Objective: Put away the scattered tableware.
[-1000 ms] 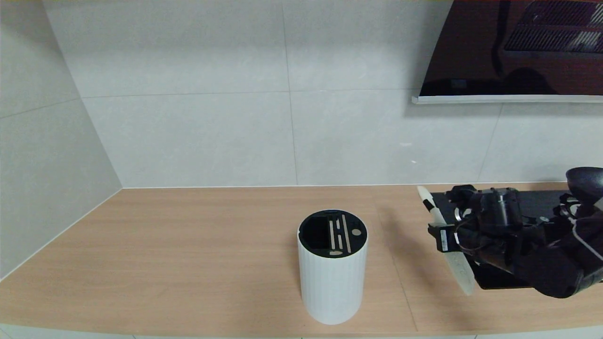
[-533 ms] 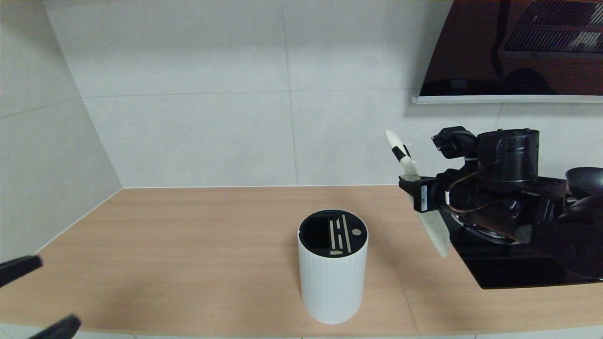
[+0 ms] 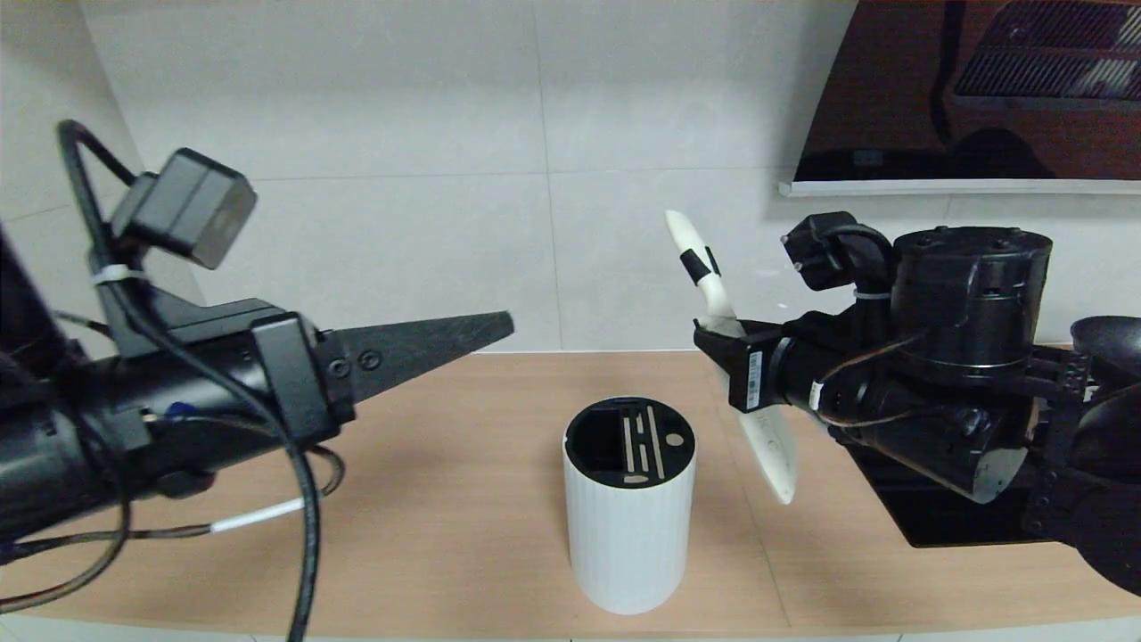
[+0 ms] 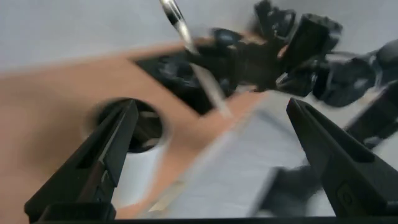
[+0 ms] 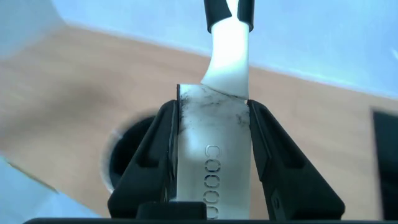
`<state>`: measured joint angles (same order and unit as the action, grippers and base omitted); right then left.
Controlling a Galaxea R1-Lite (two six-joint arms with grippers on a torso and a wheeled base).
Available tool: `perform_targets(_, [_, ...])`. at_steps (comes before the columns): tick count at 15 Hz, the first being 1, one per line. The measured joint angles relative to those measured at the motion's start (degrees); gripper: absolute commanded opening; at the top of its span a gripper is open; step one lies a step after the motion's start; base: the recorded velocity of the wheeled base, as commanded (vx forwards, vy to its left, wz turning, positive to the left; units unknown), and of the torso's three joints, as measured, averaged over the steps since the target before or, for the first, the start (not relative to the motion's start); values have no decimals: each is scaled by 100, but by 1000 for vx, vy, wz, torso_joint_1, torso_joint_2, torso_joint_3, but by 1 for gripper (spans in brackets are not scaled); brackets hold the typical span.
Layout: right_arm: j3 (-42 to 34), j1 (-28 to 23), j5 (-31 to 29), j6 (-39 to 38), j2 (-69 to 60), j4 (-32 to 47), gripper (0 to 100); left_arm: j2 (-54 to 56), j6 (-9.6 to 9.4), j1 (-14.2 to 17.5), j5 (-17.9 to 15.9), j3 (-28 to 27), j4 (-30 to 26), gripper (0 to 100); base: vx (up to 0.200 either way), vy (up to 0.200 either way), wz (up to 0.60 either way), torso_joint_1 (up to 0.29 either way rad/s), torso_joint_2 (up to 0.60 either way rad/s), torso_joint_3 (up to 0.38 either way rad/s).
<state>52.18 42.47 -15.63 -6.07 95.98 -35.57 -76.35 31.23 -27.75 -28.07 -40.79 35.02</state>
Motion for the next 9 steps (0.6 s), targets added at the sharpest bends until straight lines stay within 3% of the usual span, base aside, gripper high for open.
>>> perform_targets(1, [-13,79,0,0,-2,-4,0,-313,528,-128,2,-5,463,100,0,0,0,0,0,0])
perform_targets(2, [-15,154,-2,2,-2,-17,0,-588,939,-227,27,-11,846,100,0,0,0,0,0,0])
perform_targets(3, [-17,284,-11,0,-4,-15,0,-859,1157,-312,145,-13,1161,100,0,0,0,0,0,0])
perform_targets(5, [-22,551,-46,-2,-11,-15,0,-1276,1261,-450,512,-20,1501,100,0,0,0,0,0,0])
perform_targets(9, [-44,951,-43,-260,-6,16,0,-1786,1267,-555,633,-24,2008,100,0,0,0,0,0,0])
